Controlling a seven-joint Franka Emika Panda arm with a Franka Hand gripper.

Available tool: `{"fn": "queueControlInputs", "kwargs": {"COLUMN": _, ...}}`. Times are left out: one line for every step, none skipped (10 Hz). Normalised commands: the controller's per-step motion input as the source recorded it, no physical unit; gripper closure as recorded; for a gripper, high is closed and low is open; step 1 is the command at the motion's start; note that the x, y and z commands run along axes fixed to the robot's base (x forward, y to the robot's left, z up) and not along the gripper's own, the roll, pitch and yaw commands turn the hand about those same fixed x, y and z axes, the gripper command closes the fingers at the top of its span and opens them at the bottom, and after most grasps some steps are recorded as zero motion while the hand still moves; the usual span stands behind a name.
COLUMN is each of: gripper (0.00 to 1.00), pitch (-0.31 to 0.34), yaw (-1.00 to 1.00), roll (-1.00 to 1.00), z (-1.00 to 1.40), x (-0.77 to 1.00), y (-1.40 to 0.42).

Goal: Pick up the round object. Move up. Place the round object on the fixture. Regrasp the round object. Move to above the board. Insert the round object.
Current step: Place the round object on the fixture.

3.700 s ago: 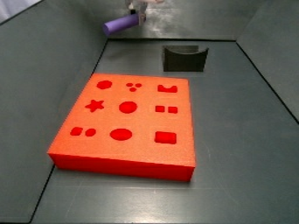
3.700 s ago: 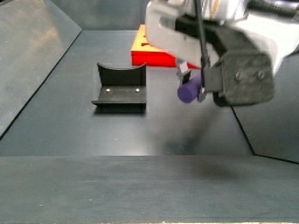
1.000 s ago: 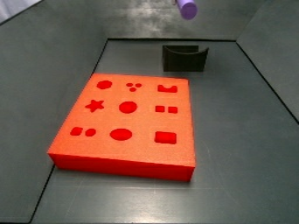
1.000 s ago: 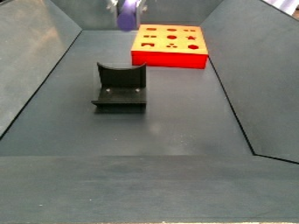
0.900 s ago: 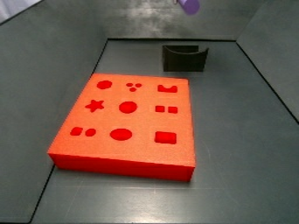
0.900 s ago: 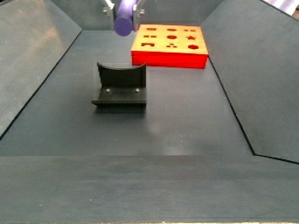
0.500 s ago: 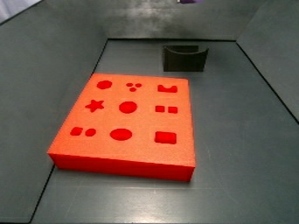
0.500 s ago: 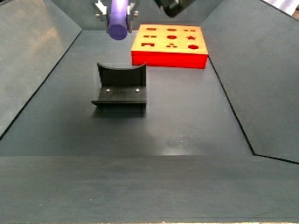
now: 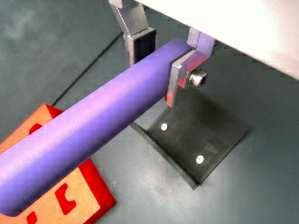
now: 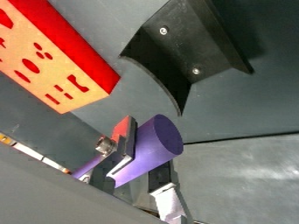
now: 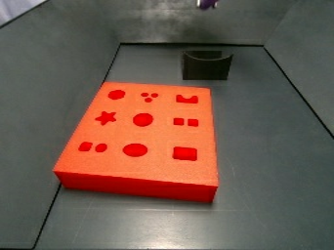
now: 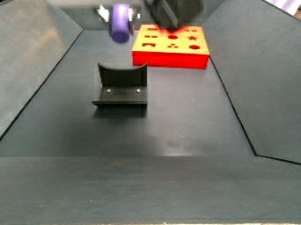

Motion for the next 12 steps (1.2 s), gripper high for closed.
{"fn": "queueControlInputs", "kwargs": {"gripper": 1.0, "pitch": 0.034, "yaw": -0.2, "roll": -1.0, "z": -1.0, "x": 0.12, "y": 0.08}}
{"fn": "queueControlInputs", "kwargs": {"gripper": 1.0, "pitch": 0.043, "yaw": -0.2, "roll": -1.0, "z": -1.0, "x": 0.12, "y": 0.08}}
{"fn": "queueControlInputs", "kwargs": {"gripper": 1.0, "pitch": 0.04, "yaw": -0.2, "roll": -1.0, "z": -1.0, "x": 0.14, "y": 0.08}}
{"fn": "queueControlInputs", "kwargs": {"gripper": 1.0, "pitch": 0.032, "yaw": -0.2, "roll": -1.0, "z": -1.0, "x": 0.14, "y": 0.09}}
{"fn": "queueControlInputs", "kwargs": {"gripper": 1.0, "pitch": 0.017, "yaw": -0.19, "roll": -0.86, "z": -1.0, "x": 0.15, "y": 0.1}}
{"fn": "queueControlInputs", "kwargs": {"gripper": 1.0, "pitch": 0.006, "yaw": -0.16, "roll": -0.69, "z": -1.0, "x": 0.16, "y": 0.1}}
{"fn": "queueControlInputs", "kwargs": {"gripper": 1.0, "pitch": -0.001, "yaw": -0.13, "roll": -0.48, "z": -1.0, "x": 0.17, "y": 0.11}}
{"fn": "queueControlInputs", "kwargs": {"gripper": 1.0, "pitch": 0.002, "yaw": -0.12, "roll": -0.37, "z": -1.0, "x": 0.18, "y": 0.12}}
{"fn": "queueControlInputs", "kwargs": {"gripper": 1.0, "pitch": 0.006, "yaw": -0.1, "roll": -0.23, "z": -1.0, "x": 0.19, "y": 0.11}}
{"fn": "queueControlInputs", "kwargs": {"gripper": 1.0, "pitch": 0.0, "yaw": -0.08, "roll": -0.19, "z": -0.9, "x": 0.17, "y": 0.11}}
{"fn": "queueControlInputs", "kwargs": {"gripper": 1.0, "pitch": 0.004, "yaw": -0.08, "roll": -0.17, "z": -0.66, "x": 0.13, "y": 0.09}}
{"fn": "queueControlInputs", "kwargs": {"gripper": 1.0, "pitch": 0.005, "yaw": -0.07, "roll": -0.16, "z": -0.55, "x": 0.12, "y": 0.08}}
